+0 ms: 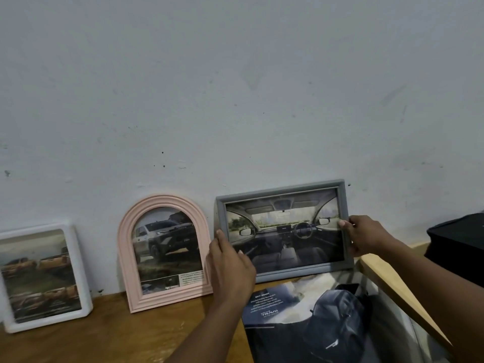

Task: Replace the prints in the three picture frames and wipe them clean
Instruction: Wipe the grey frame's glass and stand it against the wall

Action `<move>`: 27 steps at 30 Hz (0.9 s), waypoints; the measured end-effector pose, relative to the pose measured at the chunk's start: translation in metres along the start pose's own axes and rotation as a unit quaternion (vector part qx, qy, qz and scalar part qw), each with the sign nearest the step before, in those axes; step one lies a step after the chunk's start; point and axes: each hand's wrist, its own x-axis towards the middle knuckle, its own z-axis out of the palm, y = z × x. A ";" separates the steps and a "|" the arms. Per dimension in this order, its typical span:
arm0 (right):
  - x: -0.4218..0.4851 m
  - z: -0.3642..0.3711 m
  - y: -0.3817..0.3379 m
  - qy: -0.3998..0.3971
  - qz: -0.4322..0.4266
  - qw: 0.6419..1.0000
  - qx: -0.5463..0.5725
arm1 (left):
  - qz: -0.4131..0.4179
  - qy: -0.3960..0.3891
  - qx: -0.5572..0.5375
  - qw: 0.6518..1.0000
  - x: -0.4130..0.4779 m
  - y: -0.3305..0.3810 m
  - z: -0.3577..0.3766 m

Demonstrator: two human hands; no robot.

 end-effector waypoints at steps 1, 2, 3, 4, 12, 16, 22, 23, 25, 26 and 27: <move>0.001 0.001 -0.001 -0.003 0.002 1.000 0.000 | -0.002 -0.001 0.005 1.000 -0.001 0.002 0.000; 0.001 0.002 -0.002 -0.004 0.003 1.000 0.000 | -0.003 -0.001 0.008 1.000 -0.001 0.003 0.000; 0.000 0.004 -0.003 -0.002 0.004 1.000 0.001 | -0.004 0.000 0.010 1.000 -0.001 0.004 0.000; -0.001 0.006 -0.002 0.000 0.003 1.000 0.002 | -0.006 0.000 0.011 1.000 -0.002 0.004 -0.001; 0.003 0.014 0.004 0.006 -0.014 1.000 -0.009 | 0.009 0.005 0.033 0.999 -0.016 0.008 -0.005; -0.003 0.012 0.000 0.003 -0.005 1.000 0.004 | 0.015 0.009 0.052 0.998 -0.017 0.009 -0.010; -0.007 0.011 0.004 0.012 -0.003 1.000 0.013 | 0.009 0.003 0.078 0.997 -0.019 0.010 -0.027; -0.008 0.010 0.004 0.013 0.000 1.000 0.015 | 0.007 0.002 0.082 0.997 -0.019 0.010 -0.030; -0.010 0.009 0.002 0.019 0.004 1.000 0.014 | 0.006 0.004 0.082 0.997 -0.017 0.008 -0.035; -0.012 0.009 0.001 0.034 0.001 0.999 0.008 | 0.005 0.008 0.079 0.997 -0.016 0.006 -0.038; -0.015 0.009 0.000 0.061 -0.006 0.998 0.000 | 0.005 0.013 0.077 0.997 -0.015 0.004 -0.042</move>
